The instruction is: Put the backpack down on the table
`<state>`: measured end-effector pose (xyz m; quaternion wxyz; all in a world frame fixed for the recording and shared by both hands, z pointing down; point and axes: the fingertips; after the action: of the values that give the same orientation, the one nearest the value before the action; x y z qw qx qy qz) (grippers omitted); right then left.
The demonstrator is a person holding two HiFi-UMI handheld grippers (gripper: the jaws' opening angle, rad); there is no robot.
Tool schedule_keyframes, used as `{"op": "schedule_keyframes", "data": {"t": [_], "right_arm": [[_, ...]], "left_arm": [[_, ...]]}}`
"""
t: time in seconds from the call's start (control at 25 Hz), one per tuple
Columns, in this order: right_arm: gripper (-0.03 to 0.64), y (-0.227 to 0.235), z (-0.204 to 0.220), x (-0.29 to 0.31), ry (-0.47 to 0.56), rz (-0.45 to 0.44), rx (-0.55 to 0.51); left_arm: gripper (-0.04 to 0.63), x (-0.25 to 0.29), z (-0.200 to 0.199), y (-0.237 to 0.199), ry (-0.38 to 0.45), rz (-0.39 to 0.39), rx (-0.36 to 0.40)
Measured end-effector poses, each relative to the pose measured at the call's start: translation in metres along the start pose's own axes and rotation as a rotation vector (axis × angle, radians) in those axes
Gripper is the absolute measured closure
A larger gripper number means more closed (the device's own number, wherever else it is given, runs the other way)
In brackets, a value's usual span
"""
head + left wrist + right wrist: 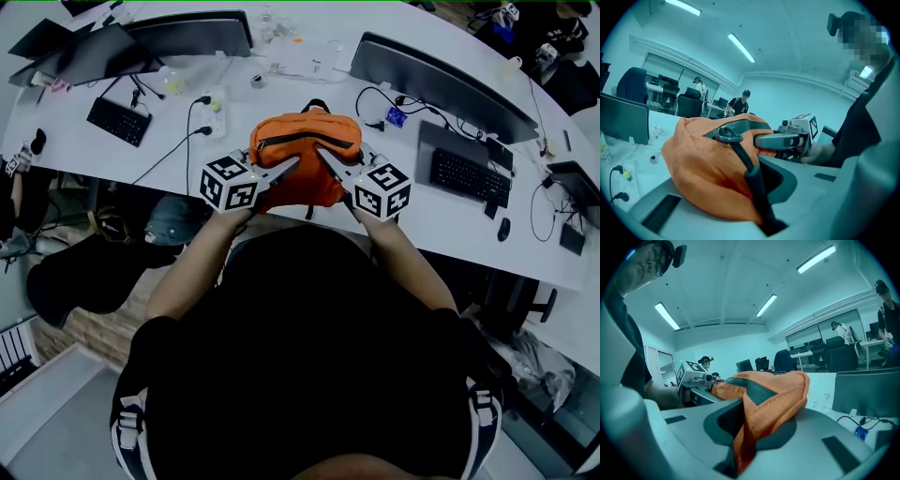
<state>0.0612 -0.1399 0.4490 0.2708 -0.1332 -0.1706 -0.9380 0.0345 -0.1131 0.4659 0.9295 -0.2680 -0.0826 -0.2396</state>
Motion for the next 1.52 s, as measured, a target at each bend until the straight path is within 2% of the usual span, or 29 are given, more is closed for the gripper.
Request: {"op": "schedule_keyframes", "data": {"t": [0.72,1.52], "right_arm": [[0.557,-0.008,0.009,-0.022,0.012,0.023,0.017],[0.557,0.017,0.022,-0.016,-0.015,0.127,0.066]], "left_arm": [[0.546,0.005,0.009,0.022,-0.025,0.024,0.006],[0.546,0.026,0.016,0.002,-0.074,0.149,-0.013]]}}
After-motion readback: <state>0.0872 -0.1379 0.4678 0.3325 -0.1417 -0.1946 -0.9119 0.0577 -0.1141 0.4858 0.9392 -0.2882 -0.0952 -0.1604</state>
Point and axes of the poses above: the fingertips, and each gripper's own axes: x forward along the fingers, y to its right, z out of its underside, and after that the axes turned 9 degrees about z, right-handed
